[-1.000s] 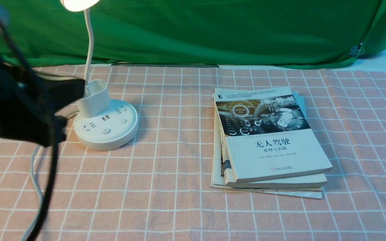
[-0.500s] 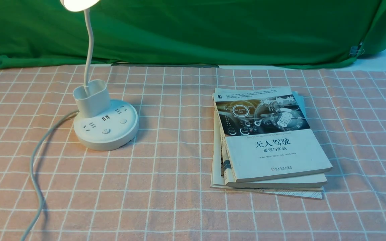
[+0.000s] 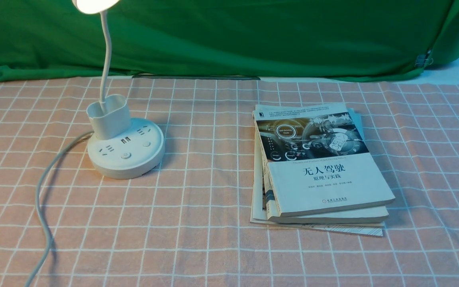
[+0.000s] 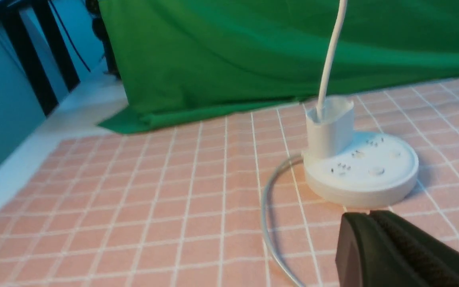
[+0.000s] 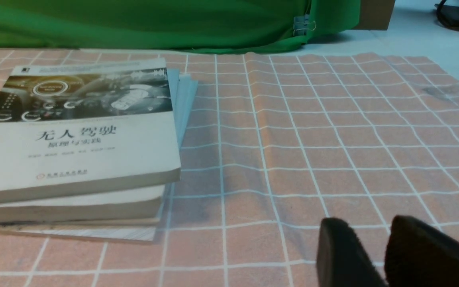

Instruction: Turn on the table lamp on the pink coffee tablecloth with your hand.

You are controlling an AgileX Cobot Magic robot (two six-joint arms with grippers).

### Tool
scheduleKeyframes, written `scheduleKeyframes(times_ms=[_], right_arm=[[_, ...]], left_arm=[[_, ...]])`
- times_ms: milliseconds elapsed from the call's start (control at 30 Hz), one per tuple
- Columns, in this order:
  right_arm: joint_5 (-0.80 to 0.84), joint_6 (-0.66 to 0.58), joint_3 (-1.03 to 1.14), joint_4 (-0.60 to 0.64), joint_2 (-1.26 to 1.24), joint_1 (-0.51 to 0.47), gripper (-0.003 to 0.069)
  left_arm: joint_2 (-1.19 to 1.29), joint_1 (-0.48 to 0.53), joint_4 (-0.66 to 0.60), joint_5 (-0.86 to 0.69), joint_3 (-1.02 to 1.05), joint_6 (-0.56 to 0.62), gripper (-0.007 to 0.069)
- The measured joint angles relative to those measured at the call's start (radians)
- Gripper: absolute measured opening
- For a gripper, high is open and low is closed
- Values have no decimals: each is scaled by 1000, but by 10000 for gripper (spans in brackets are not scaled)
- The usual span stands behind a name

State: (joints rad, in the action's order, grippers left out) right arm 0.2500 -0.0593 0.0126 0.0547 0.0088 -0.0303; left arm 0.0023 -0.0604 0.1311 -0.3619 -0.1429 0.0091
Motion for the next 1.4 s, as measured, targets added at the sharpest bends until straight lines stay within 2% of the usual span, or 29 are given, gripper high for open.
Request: scheduleKeyframes(times_ms=[67,233,800,1000,1400], right_arm=[[-2,0,-1,0,5,0,238],[-3,0,-1,0,5,0,238],[-3,0,-1,0,6,0,238],[-3,0,-1,0,6,0,238],[-3,0,-1,0,6,0,238]], left_arm=[[-1,2,-8,78,115,-92,22],[-2,-1,-47,72,147,-176,22],[-5,-4,-66,70,147,-164,22],[-5,-4,-63,141,148,-164,22],[-5,-4,-81,143,148,-163,22]])
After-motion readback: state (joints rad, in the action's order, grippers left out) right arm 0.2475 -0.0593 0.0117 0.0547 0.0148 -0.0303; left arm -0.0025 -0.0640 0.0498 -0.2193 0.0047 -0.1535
